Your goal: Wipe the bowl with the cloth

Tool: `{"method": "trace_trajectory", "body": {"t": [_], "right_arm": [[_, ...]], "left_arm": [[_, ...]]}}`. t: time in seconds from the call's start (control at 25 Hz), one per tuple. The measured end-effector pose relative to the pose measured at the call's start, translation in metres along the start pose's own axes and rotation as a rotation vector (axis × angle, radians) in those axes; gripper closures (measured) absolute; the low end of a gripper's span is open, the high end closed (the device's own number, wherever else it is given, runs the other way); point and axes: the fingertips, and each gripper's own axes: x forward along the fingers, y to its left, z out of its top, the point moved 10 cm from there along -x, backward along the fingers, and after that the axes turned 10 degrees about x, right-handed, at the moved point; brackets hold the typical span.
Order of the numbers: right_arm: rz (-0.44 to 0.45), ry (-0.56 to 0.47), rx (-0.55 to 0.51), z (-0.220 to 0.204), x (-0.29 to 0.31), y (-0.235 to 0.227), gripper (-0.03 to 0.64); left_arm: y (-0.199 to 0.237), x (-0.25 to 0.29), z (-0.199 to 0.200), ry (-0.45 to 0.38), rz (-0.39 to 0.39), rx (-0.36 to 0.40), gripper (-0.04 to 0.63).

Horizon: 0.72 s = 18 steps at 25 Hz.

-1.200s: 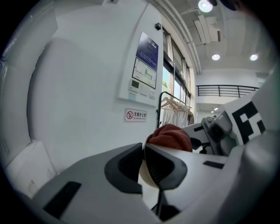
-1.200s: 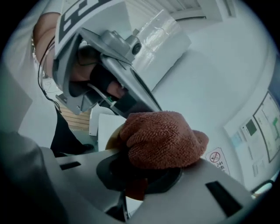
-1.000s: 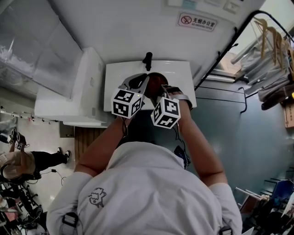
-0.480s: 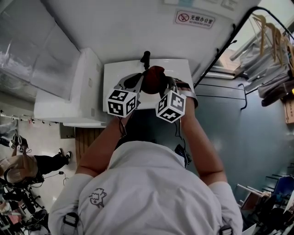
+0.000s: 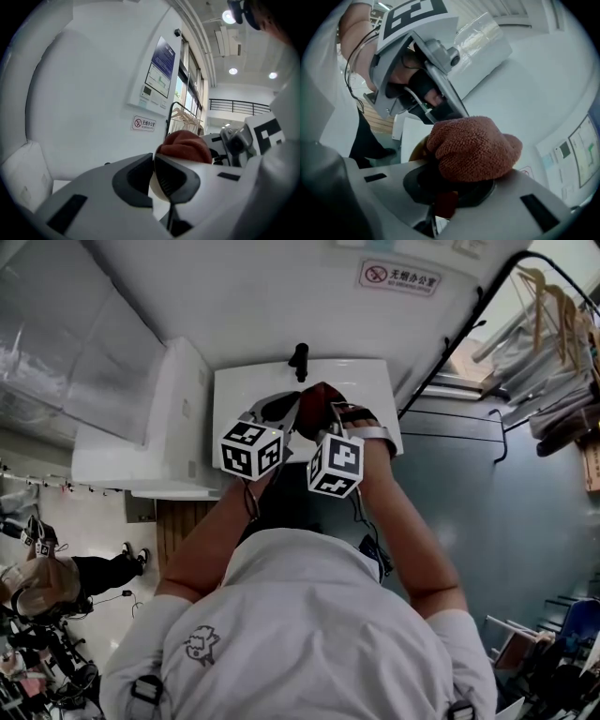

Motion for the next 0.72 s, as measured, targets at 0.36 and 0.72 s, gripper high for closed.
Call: {"method": "trace_trajectory", "body": {"t": [0.36, 0.72], "right_arm": [[0.19, -0.053, 0.101, -0.008, -0.022, 0.006, 0.566], [0.153, -0.225, 0.3, -0.021, -0.079, -0.02, 0.566]], "left_arm": [[0.01, 0.002, -0.005, 0.012, 0.029, 0.033, 0.571], [0.038, -0.003, -0.01, -0.039, -0.017, -0.112, 0.572]]}}
